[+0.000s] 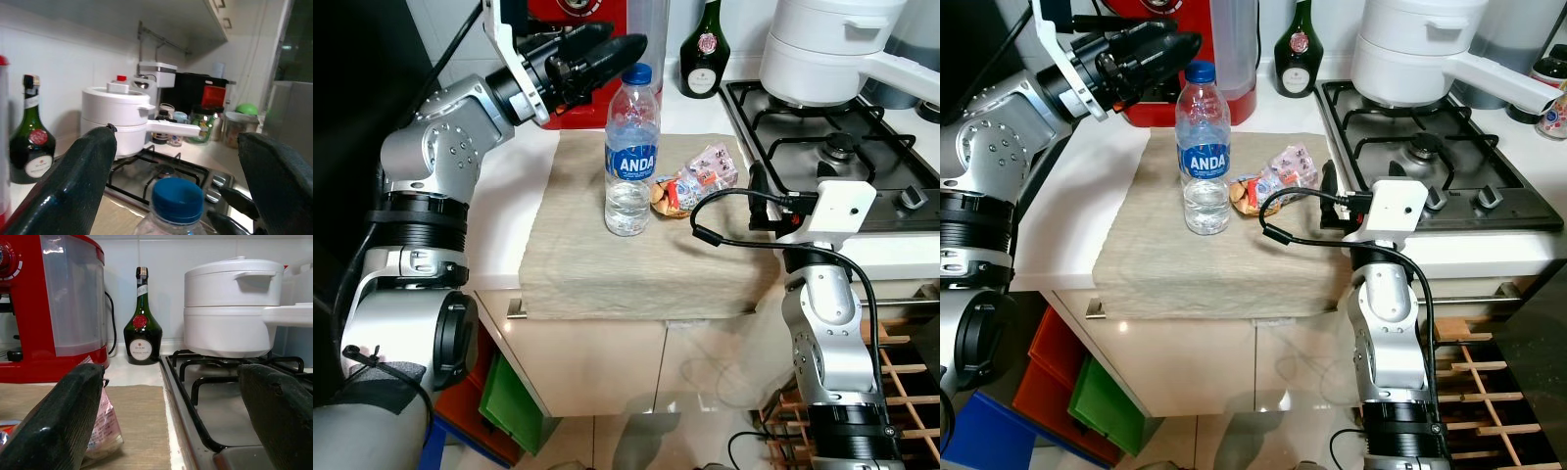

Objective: Restocking fridge

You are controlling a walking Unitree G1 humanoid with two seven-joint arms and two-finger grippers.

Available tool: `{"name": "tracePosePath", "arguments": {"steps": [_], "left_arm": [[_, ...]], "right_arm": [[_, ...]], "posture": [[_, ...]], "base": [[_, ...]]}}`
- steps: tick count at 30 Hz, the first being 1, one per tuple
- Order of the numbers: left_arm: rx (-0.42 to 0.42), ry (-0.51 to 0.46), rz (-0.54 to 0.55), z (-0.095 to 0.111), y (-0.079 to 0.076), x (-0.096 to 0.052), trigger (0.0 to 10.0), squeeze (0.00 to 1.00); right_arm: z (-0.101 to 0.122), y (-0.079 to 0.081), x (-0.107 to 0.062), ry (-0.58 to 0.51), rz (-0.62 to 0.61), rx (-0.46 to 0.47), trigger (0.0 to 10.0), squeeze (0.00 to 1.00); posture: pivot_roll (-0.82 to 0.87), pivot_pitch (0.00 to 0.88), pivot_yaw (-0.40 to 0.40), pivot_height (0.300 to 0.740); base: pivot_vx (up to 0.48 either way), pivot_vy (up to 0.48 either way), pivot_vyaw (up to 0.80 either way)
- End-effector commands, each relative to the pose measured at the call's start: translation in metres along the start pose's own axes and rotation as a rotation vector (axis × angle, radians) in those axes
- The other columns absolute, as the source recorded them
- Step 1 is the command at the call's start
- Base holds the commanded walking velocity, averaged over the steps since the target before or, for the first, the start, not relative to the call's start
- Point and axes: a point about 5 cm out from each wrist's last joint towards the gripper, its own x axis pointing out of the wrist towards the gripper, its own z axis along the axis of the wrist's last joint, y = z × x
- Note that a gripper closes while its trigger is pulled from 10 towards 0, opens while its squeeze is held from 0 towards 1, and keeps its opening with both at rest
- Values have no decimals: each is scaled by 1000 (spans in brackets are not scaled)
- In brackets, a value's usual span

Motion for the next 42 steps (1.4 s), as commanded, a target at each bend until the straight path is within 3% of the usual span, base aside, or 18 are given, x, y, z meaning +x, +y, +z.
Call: {"name": "tracePosePath", "arguments": {"steps": [1, 10, 15, 23, 24, 25, 33, 42], "left_arm": [[45, 56, -24, -4, -5, 5, 10000, 0], [50, 157, -11, -27, -7, 11, 10000, 0], [30, 202, 91, -36, 2, 13, 10000, 0], [-12, 176, 169, -34, 10, 14, 10000, 0], [-9, 176, 176, -34, 10, 14, 7765, 0], [-1, 178, 202, -35, 12, 13, 0, 0], [31, 229, 230, -45, 15, 10, 0, 0], [5, 259, 239, -55, 13, 8, 0, 0]], "right_arm": [[1, 2, -1, 2, 6, 2, 10000, 0], [1, 2, -1, 3, 4, 2, 10000, 0], [1, 2, 1, 2, 0, 5, 10000, 0], [0, 2, 1, 3, -5, 8, 10000, 0], [0, 2, 2, 3, -4, 8, 10000, 0], [0, 2, 2, 3, -3, 8, 10000, 0], [0, 3, 2, 7, 4, 5, 10000, 0], [-1, 3, 1, 12, 7, 5, 10000, 0]], "posture": [[-69, 0, 89, 740], [-72, 0, 90, 740], [-73, 0, 96, 740], [-71, 0, 97, 740], [-71, 0, 97, 740], [-70, 0, 95, 740], [-69, 0, 87, 740], [-70, 0, 87, 740]], "base": [[0, 0, 0], [0, 0, 0], [0, 0, 0], [0, 0, 0], [0, 0, 0], [0, 0, 0], [0, 0, 0], [0, 0, 0]]}}
